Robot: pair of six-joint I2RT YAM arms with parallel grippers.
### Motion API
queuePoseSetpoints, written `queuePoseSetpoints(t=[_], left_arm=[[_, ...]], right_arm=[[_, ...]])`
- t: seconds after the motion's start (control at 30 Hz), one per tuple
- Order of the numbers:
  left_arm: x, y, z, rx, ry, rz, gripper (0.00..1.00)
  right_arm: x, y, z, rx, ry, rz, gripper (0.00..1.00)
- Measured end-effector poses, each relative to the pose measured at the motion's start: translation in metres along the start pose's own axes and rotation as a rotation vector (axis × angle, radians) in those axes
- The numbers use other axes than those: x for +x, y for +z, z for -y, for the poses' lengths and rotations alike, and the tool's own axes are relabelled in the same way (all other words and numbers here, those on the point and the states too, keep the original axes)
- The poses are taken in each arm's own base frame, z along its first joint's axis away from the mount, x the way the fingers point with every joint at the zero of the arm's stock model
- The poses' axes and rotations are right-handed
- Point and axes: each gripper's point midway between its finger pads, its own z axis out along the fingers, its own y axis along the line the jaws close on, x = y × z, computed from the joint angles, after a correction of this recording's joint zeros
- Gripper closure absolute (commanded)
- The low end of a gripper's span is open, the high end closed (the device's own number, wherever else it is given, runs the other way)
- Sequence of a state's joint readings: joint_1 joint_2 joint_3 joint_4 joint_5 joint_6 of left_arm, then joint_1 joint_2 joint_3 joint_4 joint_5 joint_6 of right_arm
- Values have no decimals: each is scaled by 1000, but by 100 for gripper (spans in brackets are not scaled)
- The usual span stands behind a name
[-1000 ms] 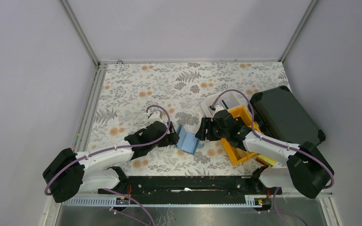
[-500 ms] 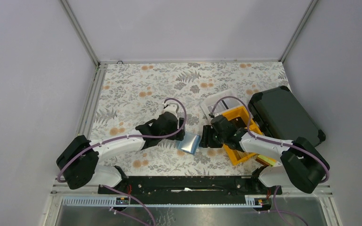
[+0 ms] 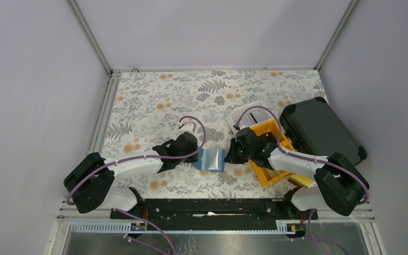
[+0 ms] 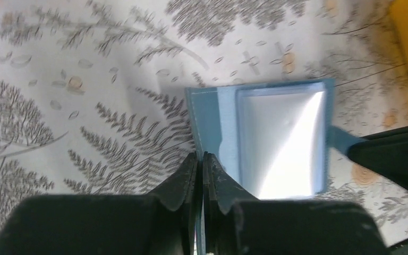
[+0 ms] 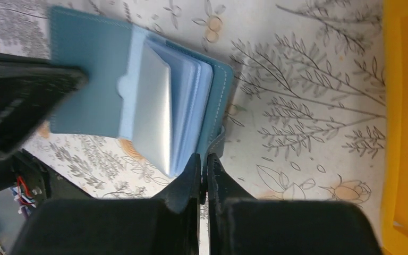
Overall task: Put the credit cards into the card holder
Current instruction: Open the card holder at the center of the board.
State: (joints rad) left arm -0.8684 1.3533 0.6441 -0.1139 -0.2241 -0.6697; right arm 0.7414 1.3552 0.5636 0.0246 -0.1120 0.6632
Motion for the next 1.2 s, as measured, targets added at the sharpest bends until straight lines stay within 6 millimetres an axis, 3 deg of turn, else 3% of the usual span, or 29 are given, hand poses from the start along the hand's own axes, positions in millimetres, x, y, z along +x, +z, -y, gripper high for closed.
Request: queuePoseSetpoints(t=[0.1,0.23,0.33,0.4,0.57,0.7,0.77,0.87,1.2], left_arm=[[16,3,-15,-38,-45,-16,80],[31,2,-28,-78,-72,-41,50],[32,-5,-33,-91,-73,-42,28],[25,-13,-32,-87,-71,-18,19],[-13,-38,-22,-57,-87,92,18],[-51,-59,3,36,-117,195,21],[-59,-62,12,74,-133,214,21],[-58,-54,23,108,-154,193,21],[-21,-8,31,102,-172,41,22]], right_arm=[[-12,-3,-12,-24,-16,21,100],[-29,-14,-30,-78,-44,64,100],[-39,-20,-42,-112,-66,82,100],[-42,-22,-47,-122,-78,85,100],[-38,-23,-48,-133,-86,60,100],[-35,-24,-49,-140,-87,49,100],[-35,-24,-50,-144,-87,45,100],[-34,-24,-51,-149,-88,41,100],[-34,-24,-51,-151,-88,40,100]])
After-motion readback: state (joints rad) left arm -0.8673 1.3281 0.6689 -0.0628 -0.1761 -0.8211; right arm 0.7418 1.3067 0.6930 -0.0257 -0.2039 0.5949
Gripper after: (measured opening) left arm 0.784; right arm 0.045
